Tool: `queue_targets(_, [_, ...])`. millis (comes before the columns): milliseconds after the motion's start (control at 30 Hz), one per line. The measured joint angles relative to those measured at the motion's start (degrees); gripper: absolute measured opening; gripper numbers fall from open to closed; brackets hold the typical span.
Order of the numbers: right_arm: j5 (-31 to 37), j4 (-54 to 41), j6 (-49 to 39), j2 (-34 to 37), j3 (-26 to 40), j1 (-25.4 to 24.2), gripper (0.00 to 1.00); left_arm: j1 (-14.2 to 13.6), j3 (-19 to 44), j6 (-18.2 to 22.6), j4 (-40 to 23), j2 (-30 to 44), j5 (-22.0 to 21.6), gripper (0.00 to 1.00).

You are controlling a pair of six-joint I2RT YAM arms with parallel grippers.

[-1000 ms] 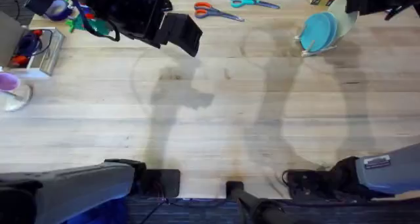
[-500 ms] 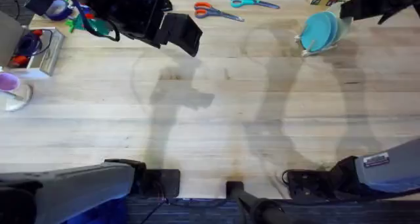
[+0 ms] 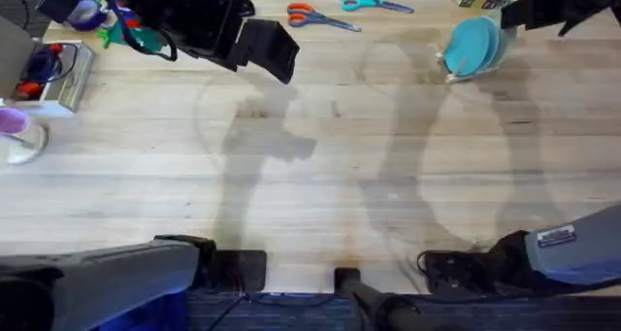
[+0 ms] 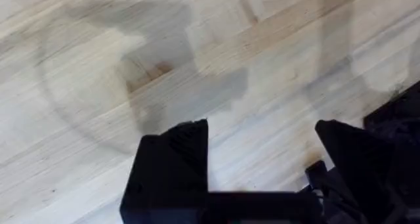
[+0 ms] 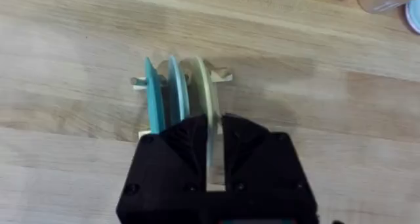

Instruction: Pick up the plates from the table one by one and place each into a slot on the dish rack.

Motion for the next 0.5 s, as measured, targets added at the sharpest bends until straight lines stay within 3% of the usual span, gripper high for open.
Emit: queue_targets(500, [0.0,0.0,0.0,-0.1,0.0,0.0,0.174,0.0,0.0,0.0,0.0,0.0,0.0,0.994])
